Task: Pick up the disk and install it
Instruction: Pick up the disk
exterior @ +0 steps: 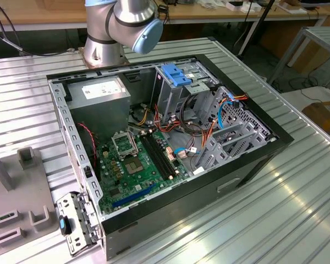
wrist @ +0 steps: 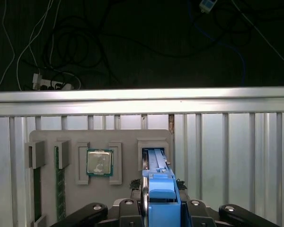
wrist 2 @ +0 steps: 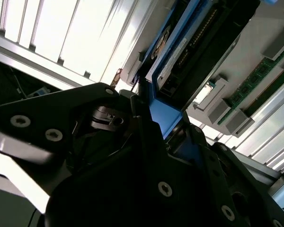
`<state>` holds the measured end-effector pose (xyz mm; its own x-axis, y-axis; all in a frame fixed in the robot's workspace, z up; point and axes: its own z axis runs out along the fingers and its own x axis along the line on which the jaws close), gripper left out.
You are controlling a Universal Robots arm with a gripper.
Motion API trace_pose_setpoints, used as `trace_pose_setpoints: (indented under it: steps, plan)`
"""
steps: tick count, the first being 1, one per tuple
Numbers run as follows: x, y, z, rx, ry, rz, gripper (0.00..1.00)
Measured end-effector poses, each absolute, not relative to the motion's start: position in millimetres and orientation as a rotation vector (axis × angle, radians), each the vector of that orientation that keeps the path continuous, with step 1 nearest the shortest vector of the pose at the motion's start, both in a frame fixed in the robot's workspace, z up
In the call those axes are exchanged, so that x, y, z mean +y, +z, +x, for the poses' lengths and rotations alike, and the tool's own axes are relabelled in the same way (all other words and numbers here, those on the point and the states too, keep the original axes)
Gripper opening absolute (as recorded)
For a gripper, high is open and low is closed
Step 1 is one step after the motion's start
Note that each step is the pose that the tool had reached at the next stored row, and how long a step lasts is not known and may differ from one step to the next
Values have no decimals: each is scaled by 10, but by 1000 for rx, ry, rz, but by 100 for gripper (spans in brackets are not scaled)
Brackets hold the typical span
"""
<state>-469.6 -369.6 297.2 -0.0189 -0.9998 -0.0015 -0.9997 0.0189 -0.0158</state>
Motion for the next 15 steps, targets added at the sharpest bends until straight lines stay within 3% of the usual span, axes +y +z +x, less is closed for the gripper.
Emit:
trace_pose_setpoints:
  steps: [8,15]
  plan:
    - [-3694,3037,-4696,2234,-19,-2192,37]
    - [-3687,3512,-4696,2232,-26,-2190,37]
